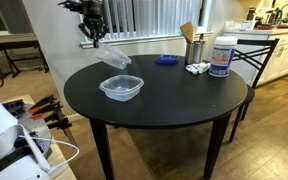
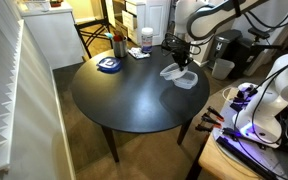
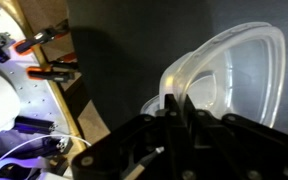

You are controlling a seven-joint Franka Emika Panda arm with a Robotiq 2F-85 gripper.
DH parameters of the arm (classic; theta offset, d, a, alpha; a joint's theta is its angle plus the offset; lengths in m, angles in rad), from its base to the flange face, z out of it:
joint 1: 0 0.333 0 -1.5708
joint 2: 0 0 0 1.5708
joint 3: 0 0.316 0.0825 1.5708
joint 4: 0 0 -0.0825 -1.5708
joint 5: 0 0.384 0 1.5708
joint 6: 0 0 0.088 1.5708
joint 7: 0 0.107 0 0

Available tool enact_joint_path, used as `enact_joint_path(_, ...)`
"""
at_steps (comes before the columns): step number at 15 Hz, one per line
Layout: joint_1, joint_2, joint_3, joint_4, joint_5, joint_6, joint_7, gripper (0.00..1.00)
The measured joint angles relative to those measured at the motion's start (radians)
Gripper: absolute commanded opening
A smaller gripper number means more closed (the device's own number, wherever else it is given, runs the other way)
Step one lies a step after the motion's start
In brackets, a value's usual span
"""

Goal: Pick up the plastic lunchbox in the front and put it inside the other lunchbox

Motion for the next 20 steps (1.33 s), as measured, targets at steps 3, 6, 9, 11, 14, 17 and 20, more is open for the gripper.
enact_joint_path(3,-0.052,-0.102,0.024,-0.083,0.000,-0.102,0.000,0.02)
enact_joint_path(6,-0.103,-0.172,0.039,-0.136,-0.003,-0.156,0.000,0.02)
enact_joint_path(9,-0.143,-0.218,0.052,-0.173,-0.035,-0.174,0.000,0.02)
enact_joint_path(11,-0.167,-0.238,0.059,-0.194,-0.070,-0.175,0.000,0.02)
enact_joint_path(14,-0.201,-0.252,0.063,-0.220,-0.137,-0.172,0.000,0.02)
enact_joint_path(17,-0.211,-0.233,0.081,-0.211,-0.164,-0.116,-0.002,0.02)
enact_joint_path(20,-0.199,-0.169,0.129,-0.155,-0.167,-0.005,-0.002,0.02)
